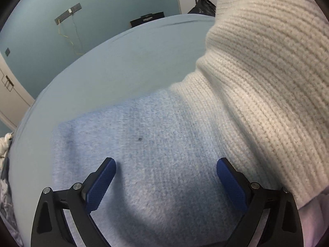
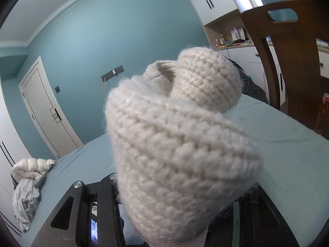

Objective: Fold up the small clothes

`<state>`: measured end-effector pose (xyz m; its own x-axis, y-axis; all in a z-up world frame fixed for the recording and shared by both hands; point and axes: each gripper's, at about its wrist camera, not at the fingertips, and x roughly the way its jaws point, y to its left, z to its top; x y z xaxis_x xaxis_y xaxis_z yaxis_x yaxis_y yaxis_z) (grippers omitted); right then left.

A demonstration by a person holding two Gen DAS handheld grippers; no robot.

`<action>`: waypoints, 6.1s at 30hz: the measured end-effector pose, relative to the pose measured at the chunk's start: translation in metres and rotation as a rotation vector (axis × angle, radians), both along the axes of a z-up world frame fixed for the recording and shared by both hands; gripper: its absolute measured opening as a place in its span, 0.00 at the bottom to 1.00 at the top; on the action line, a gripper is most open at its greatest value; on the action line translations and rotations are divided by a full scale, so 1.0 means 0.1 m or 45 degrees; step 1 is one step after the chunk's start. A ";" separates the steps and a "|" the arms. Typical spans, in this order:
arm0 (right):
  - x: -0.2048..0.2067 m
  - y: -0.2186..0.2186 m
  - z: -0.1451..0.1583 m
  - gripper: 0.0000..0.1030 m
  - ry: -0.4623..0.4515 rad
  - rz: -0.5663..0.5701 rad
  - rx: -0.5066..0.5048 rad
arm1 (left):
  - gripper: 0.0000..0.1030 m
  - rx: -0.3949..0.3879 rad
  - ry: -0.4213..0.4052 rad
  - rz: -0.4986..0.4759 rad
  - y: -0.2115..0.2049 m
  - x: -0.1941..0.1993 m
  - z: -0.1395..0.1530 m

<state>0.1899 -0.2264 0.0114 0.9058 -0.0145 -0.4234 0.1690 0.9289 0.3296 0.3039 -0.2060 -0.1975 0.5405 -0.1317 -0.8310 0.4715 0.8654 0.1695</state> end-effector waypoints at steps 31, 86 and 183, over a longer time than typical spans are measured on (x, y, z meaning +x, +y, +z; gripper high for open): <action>0.45 2.39 -0.17 0.40 0.111 0.263 -1.049 | 0.96 -0.268 -0.008 0.727 2.97 -0.26 0.75; -0.20 1.71 -2.04 0.64 0.326 0.130 -0.288 | 1.00 -0.226 0.132 0.596 1.76 0.30 0.43; 0.07 0.21 -2.24 0.99 0.672 0.262 1.043 | 0.66 -0.969 0.746 0.535 2.47 0.97 -0.51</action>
<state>0.1968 -0.2058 -0.2128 0.5507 0.5987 -0.5817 0.3399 0.4756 0.8113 0.4006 0.0408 -0.2481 0.2038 -0.6243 -0.7541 -0.0591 0.7610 -0.6460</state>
